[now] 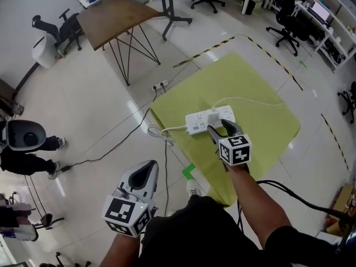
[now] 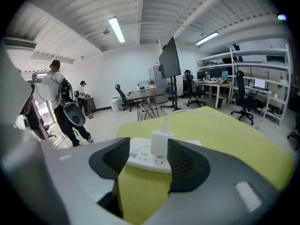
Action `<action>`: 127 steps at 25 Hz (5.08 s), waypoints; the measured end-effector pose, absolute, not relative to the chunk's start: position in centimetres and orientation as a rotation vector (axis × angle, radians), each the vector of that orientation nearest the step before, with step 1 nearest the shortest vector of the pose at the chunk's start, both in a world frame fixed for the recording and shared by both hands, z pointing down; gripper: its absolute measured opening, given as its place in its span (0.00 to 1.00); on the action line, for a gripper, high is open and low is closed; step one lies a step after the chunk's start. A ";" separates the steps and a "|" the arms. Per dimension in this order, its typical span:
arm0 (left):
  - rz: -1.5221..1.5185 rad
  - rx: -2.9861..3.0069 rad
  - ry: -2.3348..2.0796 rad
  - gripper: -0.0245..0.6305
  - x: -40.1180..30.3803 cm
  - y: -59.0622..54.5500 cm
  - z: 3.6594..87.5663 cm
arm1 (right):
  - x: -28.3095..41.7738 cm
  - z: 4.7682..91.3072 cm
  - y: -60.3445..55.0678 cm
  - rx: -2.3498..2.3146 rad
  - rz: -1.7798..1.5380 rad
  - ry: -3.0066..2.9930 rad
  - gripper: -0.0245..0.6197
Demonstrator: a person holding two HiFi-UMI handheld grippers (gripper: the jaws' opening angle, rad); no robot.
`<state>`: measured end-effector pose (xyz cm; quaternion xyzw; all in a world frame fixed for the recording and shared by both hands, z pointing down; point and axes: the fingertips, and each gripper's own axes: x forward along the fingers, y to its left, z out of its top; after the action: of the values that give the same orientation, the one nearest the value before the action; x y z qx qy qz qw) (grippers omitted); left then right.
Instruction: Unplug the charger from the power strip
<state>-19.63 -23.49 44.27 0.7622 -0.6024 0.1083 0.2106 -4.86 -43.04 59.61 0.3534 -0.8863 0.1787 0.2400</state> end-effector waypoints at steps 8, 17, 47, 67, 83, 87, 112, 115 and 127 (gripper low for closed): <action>0.362 2.070 -1.627 0.05 -18.6 -25.4 47.0 | -6.0 63.3 -48.4 1.015 0.478 -2.366 0.48; 0.359 2.036 -1.640 0.05 -18.7 -25.9 47.8 | -7.2 65.8 -49.0 0.975 0.441 -2.332 0.48; 0.282 2.192 -1.483 0.05 -15.8 -23.9 46.6 | 3.3 63.3 -29.7 0.702 0.657 -2.233 0.47; 0.308 2.228 -1.353 0.05 -13.7 -19.0 48.8 | 9.6 67.5 -24.7 0.885 0.561 -2.080 0.04; 0.176 2.330 -1.361 0.05 -13.8 -11.9 43.8 | 4.7 52.7 -16.7 0.967 0.541 -2.429 0.04; 0.136 2.370 -1.308 0.05 -12.0 -8.1 42.8 | 3.0 47.8 -10.6 0.978 0.641 -2.607 0.04; 0.095 2.322 -1.486 0.05 2.9 7.5 40.6 | 19.3 40.4 9.7 0.912 0.484 -2.711 0.04; 0.119 2.303 -1.523 0.05 3.6 9.1 40.7 | 20.5 41.1 11.2 0.905 0.510 -2.717 0.04; 0.110 2.278 -1.531 0.05 7.0 10.9 40.7 | 23.0 41.2 12.8 0.893 0.497 -2.744 0.04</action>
<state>7.04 10.93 40.74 0.8132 -0.5466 0.0393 0.1958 23.02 12.78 41.22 0.3034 -0.9317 0.1687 0.1066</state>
